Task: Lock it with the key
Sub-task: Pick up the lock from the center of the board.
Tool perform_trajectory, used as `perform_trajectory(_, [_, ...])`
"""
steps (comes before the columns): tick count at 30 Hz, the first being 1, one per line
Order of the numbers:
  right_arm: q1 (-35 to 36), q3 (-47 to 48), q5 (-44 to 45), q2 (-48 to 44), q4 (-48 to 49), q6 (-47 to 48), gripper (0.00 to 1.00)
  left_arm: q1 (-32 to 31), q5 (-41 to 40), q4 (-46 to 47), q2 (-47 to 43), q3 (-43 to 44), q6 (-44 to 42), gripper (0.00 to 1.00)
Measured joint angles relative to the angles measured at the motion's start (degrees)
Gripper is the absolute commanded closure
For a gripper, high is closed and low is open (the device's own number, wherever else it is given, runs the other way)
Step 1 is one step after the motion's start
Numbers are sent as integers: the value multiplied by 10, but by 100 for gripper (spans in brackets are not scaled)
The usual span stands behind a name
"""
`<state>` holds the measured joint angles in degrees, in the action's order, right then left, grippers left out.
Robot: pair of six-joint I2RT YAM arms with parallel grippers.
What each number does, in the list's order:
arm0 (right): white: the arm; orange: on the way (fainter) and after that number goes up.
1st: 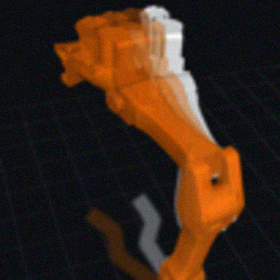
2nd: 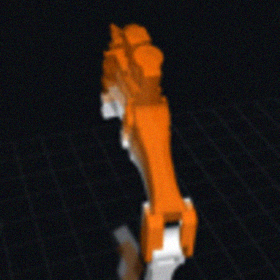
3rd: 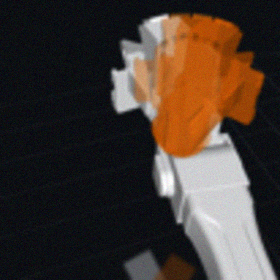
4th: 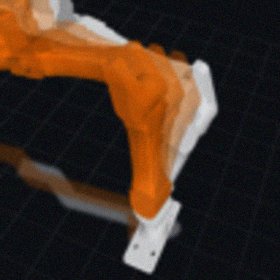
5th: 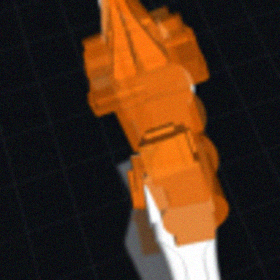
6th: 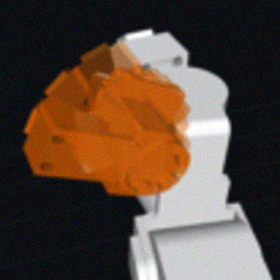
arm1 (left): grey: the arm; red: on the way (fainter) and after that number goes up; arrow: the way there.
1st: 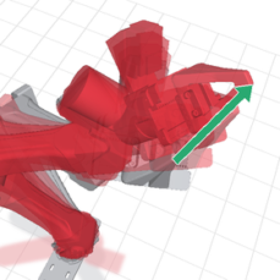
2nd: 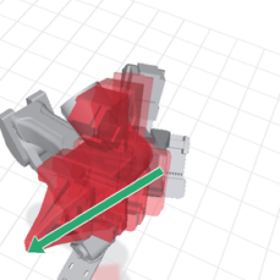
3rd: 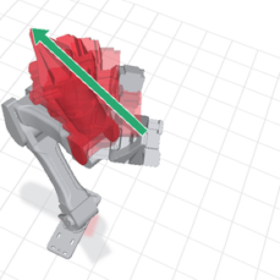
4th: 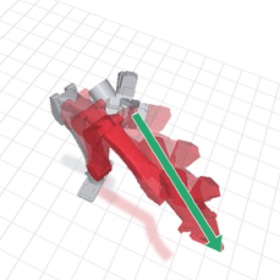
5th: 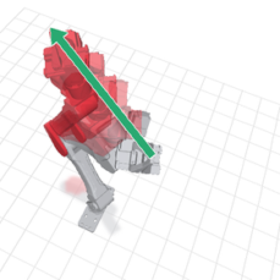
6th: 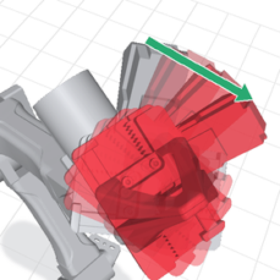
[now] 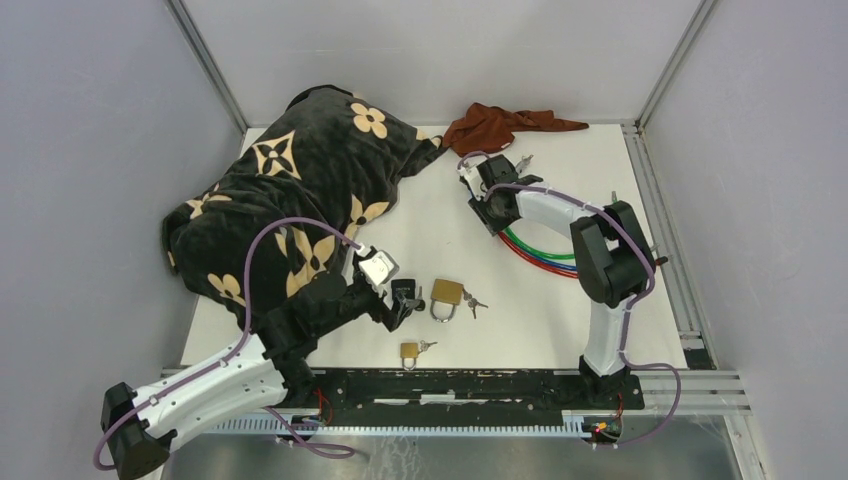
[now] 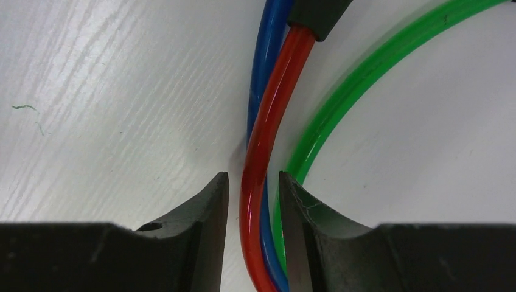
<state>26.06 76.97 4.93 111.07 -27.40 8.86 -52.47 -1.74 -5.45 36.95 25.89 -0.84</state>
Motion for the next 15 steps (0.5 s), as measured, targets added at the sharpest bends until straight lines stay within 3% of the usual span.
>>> perform_trajectory(3, [-1,8,2,18,-6,5,73,0,1,2,-13,-18,14,1])
perform_trajectory(7, [-3,10,2,26,-10,2,98,4,3,11,-24,-30,25,2])
perform_trajectory(15, [-6,20,6,17,-24,-30,100,6,8,32,-28,-32,28,3])
